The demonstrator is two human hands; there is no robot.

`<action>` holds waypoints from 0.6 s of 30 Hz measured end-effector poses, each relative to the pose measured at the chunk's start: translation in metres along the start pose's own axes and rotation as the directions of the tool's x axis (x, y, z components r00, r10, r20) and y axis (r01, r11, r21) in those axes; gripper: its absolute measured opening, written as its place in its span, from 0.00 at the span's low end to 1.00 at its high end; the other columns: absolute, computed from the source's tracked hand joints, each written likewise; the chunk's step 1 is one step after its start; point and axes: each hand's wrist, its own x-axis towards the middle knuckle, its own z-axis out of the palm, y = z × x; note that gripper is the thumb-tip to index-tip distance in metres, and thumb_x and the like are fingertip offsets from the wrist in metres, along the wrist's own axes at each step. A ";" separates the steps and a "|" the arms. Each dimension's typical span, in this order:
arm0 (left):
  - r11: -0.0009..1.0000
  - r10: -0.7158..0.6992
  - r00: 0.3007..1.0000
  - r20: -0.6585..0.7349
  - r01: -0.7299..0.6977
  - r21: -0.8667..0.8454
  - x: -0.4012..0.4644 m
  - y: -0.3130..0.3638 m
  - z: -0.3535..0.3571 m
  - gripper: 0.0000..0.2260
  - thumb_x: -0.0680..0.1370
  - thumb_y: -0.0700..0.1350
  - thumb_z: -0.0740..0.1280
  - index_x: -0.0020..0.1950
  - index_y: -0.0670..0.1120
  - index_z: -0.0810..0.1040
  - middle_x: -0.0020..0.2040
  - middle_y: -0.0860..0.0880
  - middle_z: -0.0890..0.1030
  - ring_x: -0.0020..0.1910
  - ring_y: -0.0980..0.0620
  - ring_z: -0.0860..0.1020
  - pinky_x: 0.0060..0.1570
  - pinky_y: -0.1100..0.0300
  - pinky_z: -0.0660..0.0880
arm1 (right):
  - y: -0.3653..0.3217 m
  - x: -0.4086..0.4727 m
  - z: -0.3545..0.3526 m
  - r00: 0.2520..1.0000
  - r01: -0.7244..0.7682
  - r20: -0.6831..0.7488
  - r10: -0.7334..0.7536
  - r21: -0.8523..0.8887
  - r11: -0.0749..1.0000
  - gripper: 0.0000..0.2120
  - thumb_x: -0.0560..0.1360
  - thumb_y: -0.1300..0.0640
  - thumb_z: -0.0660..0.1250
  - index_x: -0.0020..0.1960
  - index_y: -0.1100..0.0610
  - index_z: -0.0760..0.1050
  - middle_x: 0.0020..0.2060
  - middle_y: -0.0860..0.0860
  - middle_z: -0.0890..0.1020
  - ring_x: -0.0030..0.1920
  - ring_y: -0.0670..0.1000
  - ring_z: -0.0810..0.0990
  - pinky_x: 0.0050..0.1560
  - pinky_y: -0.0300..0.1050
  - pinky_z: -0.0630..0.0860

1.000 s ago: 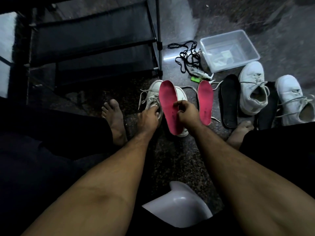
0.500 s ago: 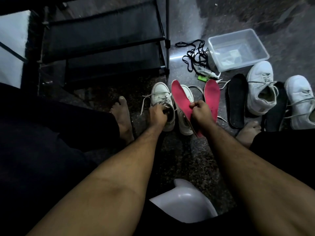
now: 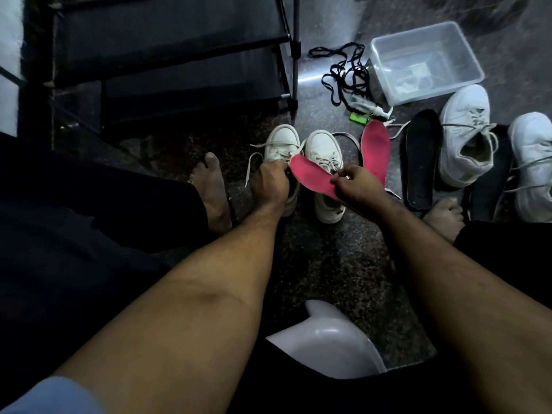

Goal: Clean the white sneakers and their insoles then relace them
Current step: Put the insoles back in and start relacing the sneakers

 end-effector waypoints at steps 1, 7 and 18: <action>1.000 -0.023 1.000 -0.015 0.023 -0.013 0.001 0.001 -0.002 0.12 0.78 0.45 0.63 0.56 0.46 0.83 0.54 0.43 0.83 0.54 0.41 0.81 0.45 0.56 0.72 | -0.003 0.000 -0.003 0.998 0.043 0.043 -0.041 -0.042 0.998 0.10 0.76 0.50 0.66 0.44 0.57 0.79 0.39 0.54 0.82 0.45 0.57 0.82 0.46 0.47 0.76; 0.999 0.037 0.998 0.041 -0.036 -0.034 0.019 0.011 -0.012 0.11 0.79 0.49 0.66 0.55 0.42 0.77 0.57 0.40 0.81 0.57 0.39 0.79 0.49 0.52 0.72 | -0.038 0.005 -0.041 0.926 0.206 0.368 -0.086 -0.301 0.931 0.13 0.77 0.47 0.67 0.60 0.49 0.79 0.50 0.50 0.80 0.51 0.51 0.79 0.54 0.42 0.73; 0.937 0.208 0.965 0.162 -0.244 0.249 0.024 0.011 -0.005 0.13 0.80 0.52 0.67 0.58 0.44 0.81 0.60 0.42 0.78 0.59 0.41 0.78 0.55 0.50 0.74 | -0.046 -0.003 -0.032 0.870 0.144 0.489 0.058 -0.365 0.920 0.19 0.78 0.43 0.63 0.40 0.58 0.79 0.30 0.52 0.80 0.30 0.53 0.79 0.37 0.44 0.76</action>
